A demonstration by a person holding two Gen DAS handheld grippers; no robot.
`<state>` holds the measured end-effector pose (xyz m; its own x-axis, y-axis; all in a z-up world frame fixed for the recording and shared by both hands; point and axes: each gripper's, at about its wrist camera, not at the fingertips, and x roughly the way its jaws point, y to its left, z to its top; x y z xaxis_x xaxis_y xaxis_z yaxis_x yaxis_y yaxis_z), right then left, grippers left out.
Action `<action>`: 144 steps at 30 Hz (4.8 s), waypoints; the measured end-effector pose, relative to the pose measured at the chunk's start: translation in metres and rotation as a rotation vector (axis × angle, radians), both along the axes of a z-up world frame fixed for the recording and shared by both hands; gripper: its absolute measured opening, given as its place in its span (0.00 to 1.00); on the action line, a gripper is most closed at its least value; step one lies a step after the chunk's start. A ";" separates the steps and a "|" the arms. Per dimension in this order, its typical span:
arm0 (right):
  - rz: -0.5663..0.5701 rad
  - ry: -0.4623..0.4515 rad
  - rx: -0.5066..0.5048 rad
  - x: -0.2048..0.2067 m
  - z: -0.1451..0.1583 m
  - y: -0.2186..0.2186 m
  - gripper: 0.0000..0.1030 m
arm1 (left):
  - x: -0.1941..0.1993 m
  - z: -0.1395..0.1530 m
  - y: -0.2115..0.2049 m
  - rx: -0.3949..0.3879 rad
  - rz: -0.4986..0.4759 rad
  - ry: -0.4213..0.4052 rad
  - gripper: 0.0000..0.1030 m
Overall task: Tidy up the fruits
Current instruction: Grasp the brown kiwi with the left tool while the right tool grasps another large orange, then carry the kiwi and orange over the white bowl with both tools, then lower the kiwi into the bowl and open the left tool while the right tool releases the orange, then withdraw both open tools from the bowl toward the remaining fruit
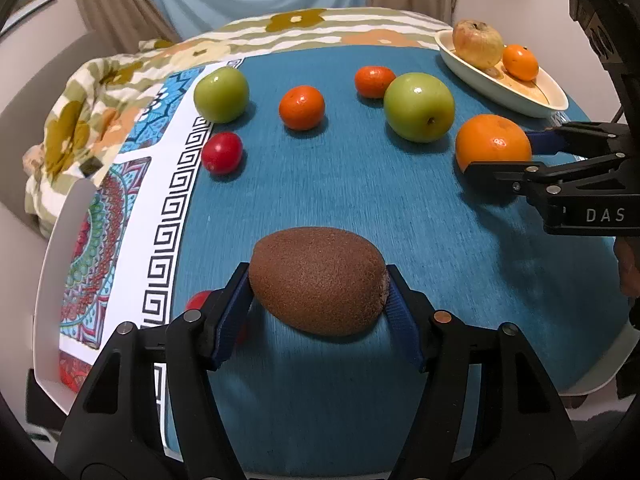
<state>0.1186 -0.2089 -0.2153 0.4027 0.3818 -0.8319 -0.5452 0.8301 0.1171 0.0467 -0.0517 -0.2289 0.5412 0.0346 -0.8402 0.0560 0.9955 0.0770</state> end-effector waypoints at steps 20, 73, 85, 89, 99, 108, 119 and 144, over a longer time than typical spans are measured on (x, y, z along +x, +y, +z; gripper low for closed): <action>-0.078 -0.043 0.043 -0.008 0.056 -0.045 0.54 | 0.006 0.073 -0.028 -0.029 -0.008 -0.076 0.67; -0.456 0.018 0.108 0.069 0.071 -0.225 0.54 | 0.189 0.049 -0.232 -0.057 -0.441 0.053 1.00; -0.411 0.028 0.115 0.084 0.069 -0.211 0.54 | 0.177 0.081 -0.183 -0.069 -0.360 0.030 1.00; -0.375 0.055 0.121 0.090 0.062 -0.199 0.54 | 0.170 0.087 -0.161 -0.074 -0.294 0.022 1.00; -0.325 0.110 0.129 0.100 0.042 -0.177 0.54 | 0.146 0.086 -0.123 -0.071 -0.176 0.023 1.00; -0.322 0.064 0.151 0.091 0.053 -0.178 0.89 | 0.126 0.083 -0.106 -0.100 -0.108 0.024 1.00; -0.312 0.005 0.109 0.073 0.079 -0.180 1.00 | 0.098 0.101 -0.101 -0.108 -0.070 -0.026 1.00; -0.300 -0.106 0.104 0.025 0.140 -0.134 1.00 | 0.031 0.158 -0.011 -0.091 0.084 -0.186 1.00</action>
<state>0.1434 -0.3427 -0.0752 0.5920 0.3140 -0.7422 -0.2917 0.9420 0.1658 0.0780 -0.0628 -0.0710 0.6859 0.0151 -0.7276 -0.0342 0.9993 -0.0116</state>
